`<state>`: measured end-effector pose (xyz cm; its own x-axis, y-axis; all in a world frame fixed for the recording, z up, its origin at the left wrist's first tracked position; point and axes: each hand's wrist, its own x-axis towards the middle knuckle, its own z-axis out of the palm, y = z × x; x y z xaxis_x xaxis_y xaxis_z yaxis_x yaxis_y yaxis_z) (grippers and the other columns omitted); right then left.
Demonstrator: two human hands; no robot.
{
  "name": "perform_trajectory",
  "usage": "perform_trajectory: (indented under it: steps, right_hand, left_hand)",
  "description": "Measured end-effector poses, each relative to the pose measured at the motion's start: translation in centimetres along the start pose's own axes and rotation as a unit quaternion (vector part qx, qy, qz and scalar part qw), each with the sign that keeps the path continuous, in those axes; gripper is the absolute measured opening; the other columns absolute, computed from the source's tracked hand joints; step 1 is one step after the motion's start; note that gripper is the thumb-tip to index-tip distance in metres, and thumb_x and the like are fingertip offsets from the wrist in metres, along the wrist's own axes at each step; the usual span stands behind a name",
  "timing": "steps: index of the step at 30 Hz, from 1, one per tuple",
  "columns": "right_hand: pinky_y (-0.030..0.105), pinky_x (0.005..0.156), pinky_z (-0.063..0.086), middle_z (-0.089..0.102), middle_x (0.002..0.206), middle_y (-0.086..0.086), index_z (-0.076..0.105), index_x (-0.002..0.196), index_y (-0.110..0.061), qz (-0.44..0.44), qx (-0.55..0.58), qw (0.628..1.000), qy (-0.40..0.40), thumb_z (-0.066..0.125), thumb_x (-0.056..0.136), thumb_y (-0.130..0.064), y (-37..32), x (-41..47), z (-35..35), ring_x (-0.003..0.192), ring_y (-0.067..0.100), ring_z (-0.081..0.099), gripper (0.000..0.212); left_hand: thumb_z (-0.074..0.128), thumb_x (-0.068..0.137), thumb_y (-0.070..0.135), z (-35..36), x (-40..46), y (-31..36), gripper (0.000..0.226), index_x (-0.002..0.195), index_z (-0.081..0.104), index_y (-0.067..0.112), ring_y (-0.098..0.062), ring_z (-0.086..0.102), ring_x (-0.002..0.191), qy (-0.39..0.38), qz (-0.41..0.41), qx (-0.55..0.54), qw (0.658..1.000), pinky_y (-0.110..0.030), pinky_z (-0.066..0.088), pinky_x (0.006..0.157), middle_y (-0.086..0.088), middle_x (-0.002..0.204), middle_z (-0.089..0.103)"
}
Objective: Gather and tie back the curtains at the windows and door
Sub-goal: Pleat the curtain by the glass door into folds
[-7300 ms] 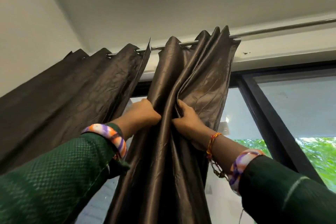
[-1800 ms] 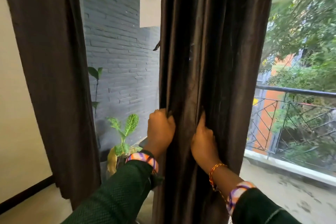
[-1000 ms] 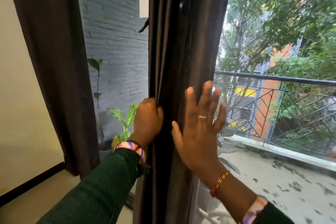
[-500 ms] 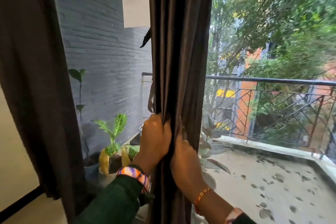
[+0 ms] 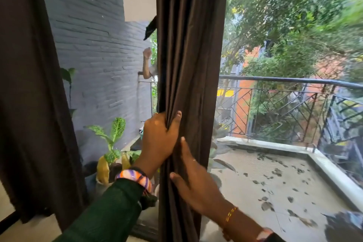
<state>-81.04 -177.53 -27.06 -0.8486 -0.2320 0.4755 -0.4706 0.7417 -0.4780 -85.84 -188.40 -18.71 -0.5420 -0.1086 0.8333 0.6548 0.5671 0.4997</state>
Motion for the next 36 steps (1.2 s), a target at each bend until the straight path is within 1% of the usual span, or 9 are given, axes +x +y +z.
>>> perform_trajectory:
  steps: [3,7,11,14,20,26,31,33,36]
  right_hand:
    - [0.028,0.105,0.039,0.029,0.148,-0.014,-0.002,0.144,-0.040,-0.008,0.087,0.981,0.173,0.044,0.086,-0.052,-0.9,0.9,-2.6,0.133,0.008,0.040,0.076]
    - [0.031,0.118,0.016,0.016,0.155,0.013,0.016,0.146,-0.012,-0.139,-0.018,0.938,0.318,0.049,0.088,-0.024,-4.8,3.2,-4.5,0.145,0.024,0.013,0.068]
    - [0.030,0.117,0.020,0.030,0.150,0.016,0.025,0.141,-0.005,-0.268,-0.114,0.932,0.213,0.054,0.083,-0.007,-7.6,2.9,-3.1,0.142,0.024,0.021,0.064]
    - [0.033,0.118,0.017,0.012,0.157,0.011,0.013,0.147,-0.016,-0.160,-0.107,0.964,0.182,0.053,0.084,-0.017,-6.4,3.1,-1.5,0.146,0.022,0.008,0.075]
    - [0.041,0.114,0.028,-0.010,0.156,0.018,0.002,0.149,-0.009,0.091,-0.035,0.968,0.233,0.060,0.088,-0.027,-3.9,4.2,-3.2,0.145,0.032,0.008,0.087]
    - [0.044,0.100,0.043,0.022,0.154,0.017,-0.007,0.149,-0.011,0.142,0.013,0.962,0.233,0.060,0.088,-0.021,-1.7,5.4,-4.5,0.131,0.034,0.042,0.092]
    - [0.037,0.092,0.046,0.053,0.131,0.018,-0.005,0.149,-0.008,0.169,0.047,0.960,0.218,0.059,0.089,-0.015,0.1,6.9,-5.2,0.112,0.032,0.058,0.089]
    - [0.037,0.093,0.047,0.052,0.133,0.020,-0.004,0.149,-0.009,0.163,0.039,0.964,0.209,0.058,0.089,-0.015,0.7,7.4,-5.3,0.112,0.032,0.058,0.087]
    - [0.033,0.105,0.035,0.019,0.155,0.017,0.004,0.149,-0.007,0.104,-0.005,0.967,0.233,0.057,0.089,-0.012,0.8,8.1,-5.2,0.133,0.030,0.038,0.081]
  left_hand:
    - [0.032,0.088,0.052,-2.3,0.3,-0.9,0.054,0.048,0.034,0.016,-0.018,0.038,0.046,-0.014,0.024,-0.006,1.000,-0.031,0.022,0.049,0.002,0.044,0.037]
    - [0.032,0.093,0.038,-4.1,0.7,-2.5,0.044,0.061,0.051,0.014,-0.029,0.051,0.062,-0.004,0.001,0.042,0.999,-0.031,0.024,0.056,-0.004,0.058,0.052]
    - [0.048,0.087,0.002,-5.8,1.2,-4.0,0.030,0.115,0.060,0.003,-0.037,0.055,0.103,0.002,-0.047,0.116,0.992,-0.037,0.042,0.084,-0.021,0.116,0.056]
    - [0.051,0.078,-0.010,-7.5,1.3,-4.2,0.044,0.118,0.059,0.006,-0.034,0.054,0.101,0.007,-0.035,0.137,0.990,-0.038,0.047,0.082,-0.019,0.132,0.042]
    - [0.058,0.078,-0.008,-8.7,1.4,-5.3,0.044,0.117,0.061,0.012,-0.034,0.056,0.080,0.000,0.053,0.173,0.983,-0.040,0.052,0.055,-0.017,0.104,0.053]
    - [0.054,0.084,-0.002,-6.5,1.5,-3.7,0.053,0.135,0.042,0.008,-0.032,0.059,0.071,-0.010,0.016,0.114,0.993,-0.037,0.047,0.061,-0.013,0.089,0.063]
    - [0.048,0.082,0.014,-3.6,0.8,-2.0,0.024,0.097,0.063,0.003,-0.034,0.060,0.078,-0.028,0.042,0.076,0.996,-0.035,0.051,0.069,-0.015,0.089,0.063]
    - [0.047,0.087,0.012,-3.2,0.7,-1.9,0.020,0.097,0.061,0.002,-0.033,0.060,0.081,-0.003,0.002,0.065,0.998,-0.032,0.046,0.068,-0.015,0.090,0.063]
    - [0.042,0.093,0.006,-3.4,1.1,-2.4,0.019,0.107,0.054,0.000,-0.036,0.058,0.082,0.035,-0.076,0.063,0.995,-0.024,0.030,0.064,-0.019,0.086,0.060]
